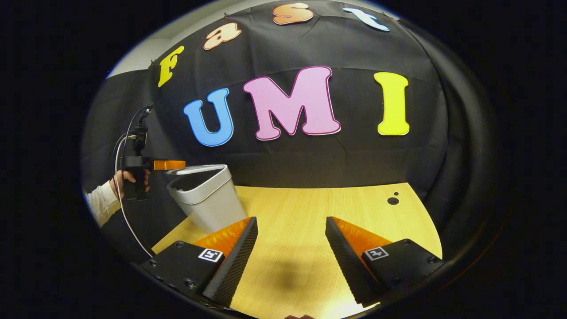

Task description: Press the lid of the desktop garbage bin to open it, pick up the crumpled paper on the desktop and throw it into the bin, then pick up the pop can on the desktop and drop it into the bin, and finally close the garbage bin lid.

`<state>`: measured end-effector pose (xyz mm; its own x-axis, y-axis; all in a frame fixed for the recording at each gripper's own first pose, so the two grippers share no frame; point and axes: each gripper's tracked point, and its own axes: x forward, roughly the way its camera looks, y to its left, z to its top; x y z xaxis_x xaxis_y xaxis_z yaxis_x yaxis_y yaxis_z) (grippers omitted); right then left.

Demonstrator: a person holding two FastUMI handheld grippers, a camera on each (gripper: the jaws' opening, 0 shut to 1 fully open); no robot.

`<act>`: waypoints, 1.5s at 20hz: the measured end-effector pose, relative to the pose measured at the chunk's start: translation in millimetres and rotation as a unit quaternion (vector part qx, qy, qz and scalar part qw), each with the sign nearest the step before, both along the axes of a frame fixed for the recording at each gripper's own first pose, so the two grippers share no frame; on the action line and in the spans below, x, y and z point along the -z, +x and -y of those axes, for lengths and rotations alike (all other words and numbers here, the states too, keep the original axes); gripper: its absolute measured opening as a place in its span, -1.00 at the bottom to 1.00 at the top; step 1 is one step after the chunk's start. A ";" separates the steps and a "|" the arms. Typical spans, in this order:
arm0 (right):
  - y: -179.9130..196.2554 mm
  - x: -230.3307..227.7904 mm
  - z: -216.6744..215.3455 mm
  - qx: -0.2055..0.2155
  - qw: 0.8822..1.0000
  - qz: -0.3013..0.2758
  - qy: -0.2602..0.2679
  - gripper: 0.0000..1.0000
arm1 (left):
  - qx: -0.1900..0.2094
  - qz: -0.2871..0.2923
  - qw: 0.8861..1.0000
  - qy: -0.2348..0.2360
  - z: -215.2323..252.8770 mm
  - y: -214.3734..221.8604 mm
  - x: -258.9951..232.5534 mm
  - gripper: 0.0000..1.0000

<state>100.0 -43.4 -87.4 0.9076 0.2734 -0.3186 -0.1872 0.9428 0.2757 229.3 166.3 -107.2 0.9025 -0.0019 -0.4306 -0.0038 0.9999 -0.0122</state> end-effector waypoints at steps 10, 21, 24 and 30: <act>-6.0 8.1 4.8 0.009 1.000 -0.013 0.004 0.98 | 0.001 -0.043 0.999 -0.007 -0.1 -10.5 35.4 0.72; -18.5 9.0 -11.3 -0.009 1.000 -0.015 -0.001 0.98 | 0.005 -0.033 0.999 -0.006 3.5 -11.7 37.9 0.75; -21.9 2.1 -3.5 -0.004 1.000 -0.007 -0.017 0.98 | -0.004 -0.037 0.999 0.005 3.7 -10.3 32.7 0.73; -30.2 -15.3 1.2 0.005 0.999 0.012 -0.038 0.98 | 0.008 0.046 0.998 -0.031 28.2 -14.8 -13.8 0.72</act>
